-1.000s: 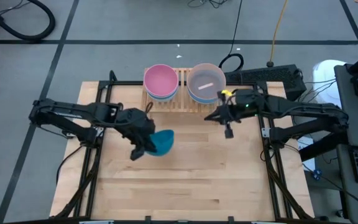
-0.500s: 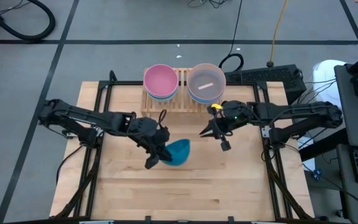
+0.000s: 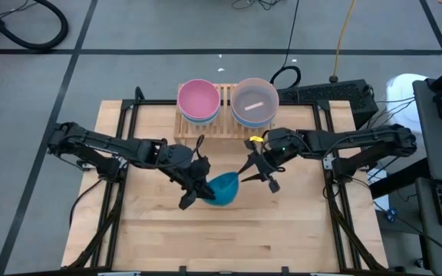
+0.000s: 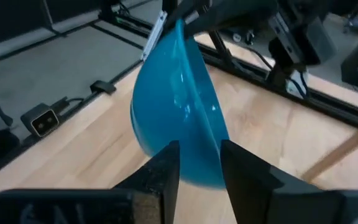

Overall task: Place and stack bowls onto a shelf
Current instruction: Stack the small blue bowl on top of the large orange bowl on the shelf

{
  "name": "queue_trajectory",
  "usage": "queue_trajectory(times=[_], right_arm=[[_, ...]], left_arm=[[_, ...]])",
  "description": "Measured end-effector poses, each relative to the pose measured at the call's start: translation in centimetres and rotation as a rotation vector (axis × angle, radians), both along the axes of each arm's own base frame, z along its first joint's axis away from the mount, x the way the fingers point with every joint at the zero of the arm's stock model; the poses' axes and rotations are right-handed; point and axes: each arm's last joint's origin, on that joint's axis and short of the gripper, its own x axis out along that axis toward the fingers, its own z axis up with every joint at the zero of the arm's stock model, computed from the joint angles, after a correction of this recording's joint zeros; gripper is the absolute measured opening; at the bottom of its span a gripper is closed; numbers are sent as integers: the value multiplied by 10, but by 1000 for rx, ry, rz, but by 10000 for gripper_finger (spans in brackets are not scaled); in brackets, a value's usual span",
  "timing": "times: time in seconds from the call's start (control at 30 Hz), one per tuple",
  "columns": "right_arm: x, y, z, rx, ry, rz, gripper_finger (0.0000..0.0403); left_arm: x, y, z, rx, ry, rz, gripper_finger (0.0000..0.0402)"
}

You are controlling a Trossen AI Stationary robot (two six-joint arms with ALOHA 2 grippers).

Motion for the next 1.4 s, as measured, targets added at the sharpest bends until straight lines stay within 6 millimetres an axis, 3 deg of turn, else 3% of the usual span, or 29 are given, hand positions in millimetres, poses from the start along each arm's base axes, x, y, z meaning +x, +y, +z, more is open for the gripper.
queue_trajectory(times=[0.37,0.7,0.87,1.07,1.4], right_arm=[[13,2,-3,4,-70,57,109],[26,1,-18,125,-11,147,43],[33,2,-25,158,-9,197,31],[36,-3,-24,165,-34,204,44],[37,-3,-23,152,-62,213,104]], left_arm=[[-1,-2,0,5,-2,-14,25],[-1,-2,-1,23,-3,-36,25],[-2,-2,-1,21,-2,-37,25],[-2,-2,0,14,-5,-32,25],[-1,-1,0,34,-18,-22,25]])
